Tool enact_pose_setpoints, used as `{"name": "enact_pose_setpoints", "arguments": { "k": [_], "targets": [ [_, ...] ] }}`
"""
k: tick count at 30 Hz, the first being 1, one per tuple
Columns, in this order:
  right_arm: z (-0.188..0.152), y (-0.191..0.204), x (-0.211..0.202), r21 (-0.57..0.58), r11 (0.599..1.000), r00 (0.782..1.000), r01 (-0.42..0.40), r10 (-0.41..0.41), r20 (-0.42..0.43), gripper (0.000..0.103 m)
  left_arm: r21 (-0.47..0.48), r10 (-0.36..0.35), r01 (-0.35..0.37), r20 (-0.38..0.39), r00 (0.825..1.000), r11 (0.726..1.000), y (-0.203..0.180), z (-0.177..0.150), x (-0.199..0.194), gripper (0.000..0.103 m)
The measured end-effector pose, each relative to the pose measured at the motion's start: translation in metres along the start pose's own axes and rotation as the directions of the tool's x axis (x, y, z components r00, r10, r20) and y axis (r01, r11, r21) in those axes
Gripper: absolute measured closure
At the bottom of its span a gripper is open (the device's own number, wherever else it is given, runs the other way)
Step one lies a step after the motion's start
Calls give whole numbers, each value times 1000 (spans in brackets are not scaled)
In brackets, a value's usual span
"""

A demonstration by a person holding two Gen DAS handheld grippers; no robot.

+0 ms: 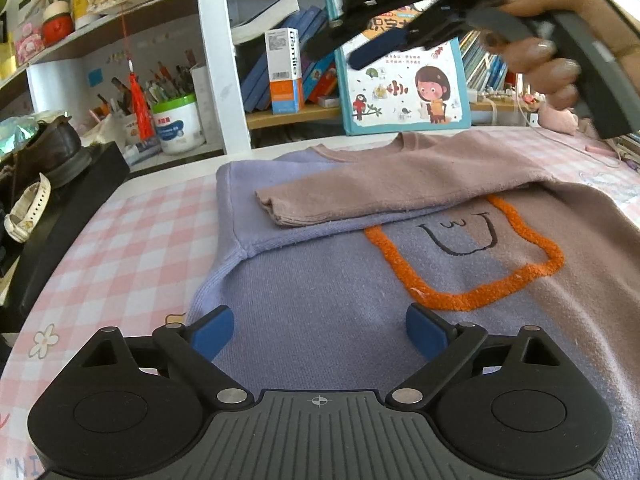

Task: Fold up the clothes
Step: 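Lift the pink sleeve across the body with the right tool, release, then lift the open right tool away from the folded pink sleeve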

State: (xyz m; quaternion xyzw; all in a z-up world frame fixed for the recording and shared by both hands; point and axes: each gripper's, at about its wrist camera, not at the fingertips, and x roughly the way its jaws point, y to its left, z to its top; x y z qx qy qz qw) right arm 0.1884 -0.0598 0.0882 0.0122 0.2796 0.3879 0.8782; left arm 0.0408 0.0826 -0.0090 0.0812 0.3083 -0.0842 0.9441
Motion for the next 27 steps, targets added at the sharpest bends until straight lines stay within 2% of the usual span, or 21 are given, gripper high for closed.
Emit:
{"name": "enact_pose_setpoints", "arguments": {
  "k": [5,9,13,21,27],
  "targets": [
    [-27,-12,-33,3,999,999,44,-44,-29,56,4,6,-6,2,1000,1000,-1,-1,-1,7],
    [-63,-19,-64,-14,996,993,93,-94,-67,50,-1,4,-4,1,1000,1000,0,-1,0,7],
    [-103,-21,-93,-30,987,981,157,-160,-106,49,3,5,-5,2,1000,1000,2,-1,0,7],
    [-159,-25,-152,20,974,967,224,-219,-129,48,33,23,-25,52,998,999,-6,-1,-9,7],
    [-188,-28,-177,103,966,966,237,-223,-131,48,54,19,-22,68,998,998,-13,0,-22,7]
  ]
}}
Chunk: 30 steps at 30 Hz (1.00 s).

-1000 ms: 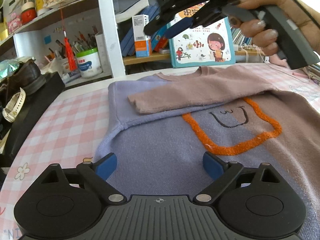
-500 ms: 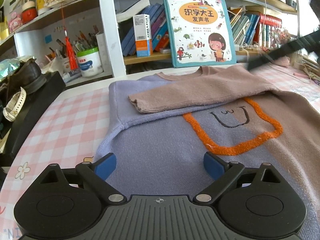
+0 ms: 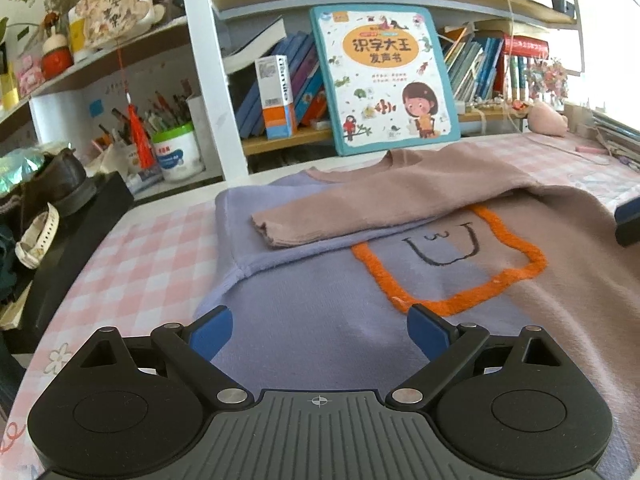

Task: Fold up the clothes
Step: 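Lift the open right tool away from the folded pink sleeve, then grasp the pink side edge with the right tool while the left tool grasps the lavender side edge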

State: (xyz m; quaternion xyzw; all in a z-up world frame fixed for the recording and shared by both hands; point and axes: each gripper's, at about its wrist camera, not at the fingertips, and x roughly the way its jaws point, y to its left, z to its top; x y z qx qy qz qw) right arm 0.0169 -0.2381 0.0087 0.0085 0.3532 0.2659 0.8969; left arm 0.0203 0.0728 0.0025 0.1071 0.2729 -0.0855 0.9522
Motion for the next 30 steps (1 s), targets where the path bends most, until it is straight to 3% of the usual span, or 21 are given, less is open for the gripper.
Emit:
{"name": "enact_pose_setpoints", "arguments": {
  "k": [11,18,26,30],
  "targets": [
    [-29,-3,-26,73,997,999,5,-8,33,48,-8,-21,21,7,1000,1000,2,-5,-40,7],
    [-58,0,-52,123,992,998,6,-14,58,49,-56,9,-8,7,1000,998,15,-26,-77,7],
    [-96,3,-83,208,978,988,26,-57,146,51,-141,24,-26,-19,1000,990,37,-59,-107,7],
    [-104,6,-80,206,977,989,58,-84,121,51,-176,22,-28,-40,999,984,45,-70,-108,8]
  ]
}}
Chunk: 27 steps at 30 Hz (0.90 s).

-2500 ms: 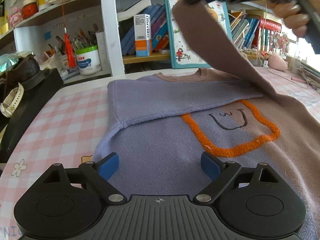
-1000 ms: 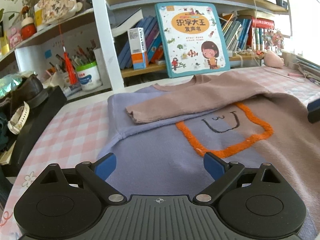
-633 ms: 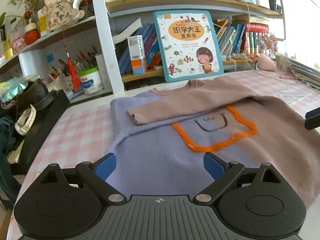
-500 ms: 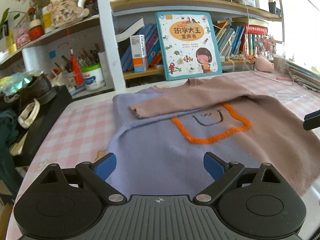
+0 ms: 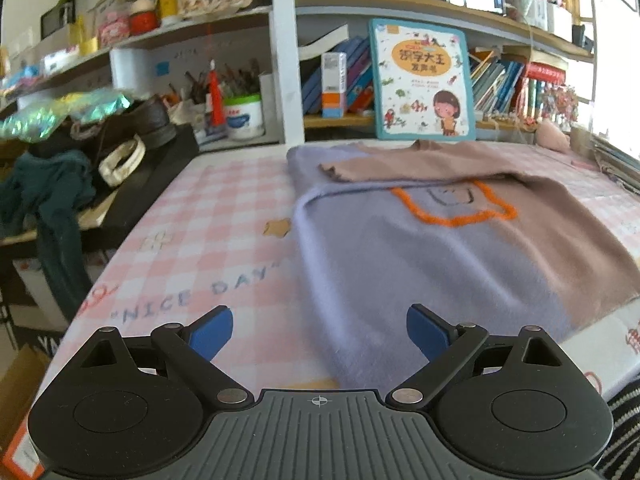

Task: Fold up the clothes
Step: 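Grasp the pink side edge with the right tool while the left tool grasps the lavender side edge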

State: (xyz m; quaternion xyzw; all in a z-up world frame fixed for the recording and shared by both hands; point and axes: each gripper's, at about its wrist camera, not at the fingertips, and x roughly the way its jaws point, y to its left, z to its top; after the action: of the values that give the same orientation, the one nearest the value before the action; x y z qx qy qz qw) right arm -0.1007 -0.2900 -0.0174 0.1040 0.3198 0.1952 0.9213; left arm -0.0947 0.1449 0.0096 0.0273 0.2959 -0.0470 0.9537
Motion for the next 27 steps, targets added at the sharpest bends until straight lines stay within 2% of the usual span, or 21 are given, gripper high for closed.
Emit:
{"name": "enact_pose_setpoints", "arguments": {
  "k": [2,4,5,6,10,14,16,20,25,27],
  "targets": [
    [-2,0,5,4,1000,1000,0,0,-10,52,-31,-8,8,-10,1000,1000,5,-4,2,10],
    [-4,2,8,7,1000,1000,-4,4,-18,58,-60,-36,35,-20,999,998,9,-7,5,23],
    [-5,3,10,3,1000,1000,-4,4,-22,63,-69,-55,52,-29,998,996,11,-8,7,37],
    [-5,5,11,-12,1000,1000,3,-4,-25,70,-75,-66,63,-37,997,995,12,-10,9,47],
    [-6,12,14,-49,999,999,8,-10,-38,82,-74,-74,72,-29,997,995,12,-10,9,60],
    [-4,12,18,-27,999,999,-19,18,-40,90,-94,-127,125,-12,992,988,8,-8,12,87],
    [0,9,17,14,998,998,-63,63,-23,92,-104,-149,149,8,989,983,6,-3,12,94],
    [11,8,10,74,985,987,-158,156,34,93,-115,-194,198,47,980,973,2,5,8,96],
    [10,10,13,70,988,991,-136,136,2,93,-94,-172,172,10,985,981,0,2,9,93],
    [9,6,16,92,987,991,-131,133,-17,90,-97,-168,166,-10,986,981,3,-2,10,92]
  ]
}}
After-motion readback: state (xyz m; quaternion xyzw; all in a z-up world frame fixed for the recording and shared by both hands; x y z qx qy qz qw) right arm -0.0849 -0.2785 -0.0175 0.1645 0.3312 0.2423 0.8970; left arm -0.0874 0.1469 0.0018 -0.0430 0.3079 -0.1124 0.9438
